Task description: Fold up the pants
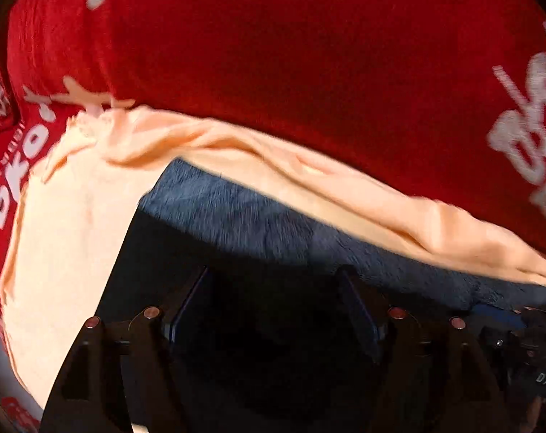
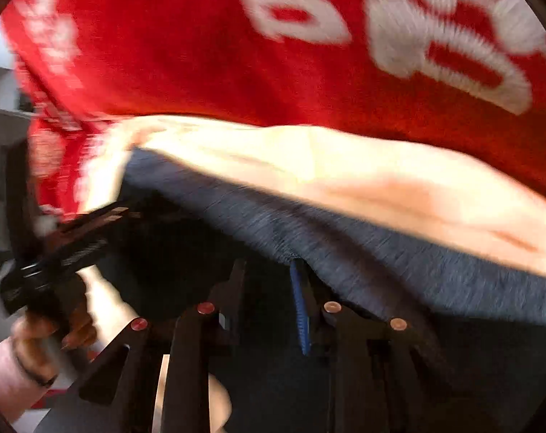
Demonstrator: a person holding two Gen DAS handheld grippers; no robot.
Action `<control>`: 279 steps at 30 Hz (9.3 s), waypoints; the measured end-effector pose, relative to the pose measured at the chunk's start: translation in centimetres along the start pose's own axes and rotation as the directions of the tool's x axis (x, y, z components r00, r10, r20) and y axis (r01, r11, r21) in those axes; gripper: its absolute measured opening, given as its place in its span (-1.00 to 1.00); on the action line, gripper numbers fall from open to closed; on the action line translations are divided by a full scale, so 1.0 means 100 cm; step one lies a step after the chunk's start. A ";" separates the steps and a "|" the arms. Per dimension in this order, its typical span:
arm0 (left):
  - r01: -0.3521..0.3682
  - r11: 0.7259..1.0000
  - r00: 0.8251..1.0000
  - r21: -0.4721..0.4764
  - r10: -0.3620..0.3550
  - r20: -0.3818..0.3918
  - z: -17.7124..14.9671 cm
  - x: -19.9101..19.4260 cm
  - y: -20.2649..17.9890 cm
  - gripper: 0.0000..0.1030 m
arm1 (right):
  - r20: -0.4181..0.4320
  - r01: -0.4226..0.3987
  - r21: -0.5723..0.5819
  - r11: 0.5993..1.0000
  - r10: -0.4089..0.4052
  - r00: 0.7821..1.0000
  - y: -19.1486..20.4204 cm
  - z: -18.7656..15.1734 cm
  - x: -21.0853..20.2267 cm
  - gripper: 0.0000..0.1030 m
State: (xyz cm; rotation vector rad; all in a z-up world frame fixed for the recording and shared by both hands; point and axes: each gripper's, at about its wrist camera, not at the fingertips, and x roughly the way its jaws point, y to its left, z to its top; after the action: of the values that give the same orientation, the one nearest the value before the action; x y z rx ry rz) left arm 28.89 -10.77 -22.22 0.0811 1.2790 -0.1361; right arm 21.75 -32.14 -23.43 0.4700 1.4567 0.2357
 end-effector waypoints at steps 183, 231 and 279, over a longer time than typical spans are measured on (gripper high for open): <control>0.021 0.996 0.979 0.091 -0.002 -0.202 -0.151 -0.069 -0.221 0.94 | 0.084 0.127 0.328 0.936 -0.163 0.983 -0.292 -0.179 -0.234 -0.11; 0.127 0.912 0.986 0.391 -0.071 -0.154 -0.130 -0.014 -0.081 0.94 | 0.246 -0.282 0.482 0.829 0.181 0.952 -0.040 -0.195 -0.059 -0.87; 0.034 0.984 0.998 0.176 -0.026 -0.051 0.016 0.072 -0.134 1.00 | 0.191 0.199 0.229 0.953 -0.245 0.951 -0.169 -0.072 -0.106 -0.75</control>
State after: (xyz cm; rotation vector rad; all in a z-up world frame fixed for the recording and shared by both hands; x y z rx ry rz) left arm 30.47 -24.66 -28.50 0.2187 1.3146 -0.2750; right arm 11.30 -50.50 -21.79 0.4786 1.3102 -0.1474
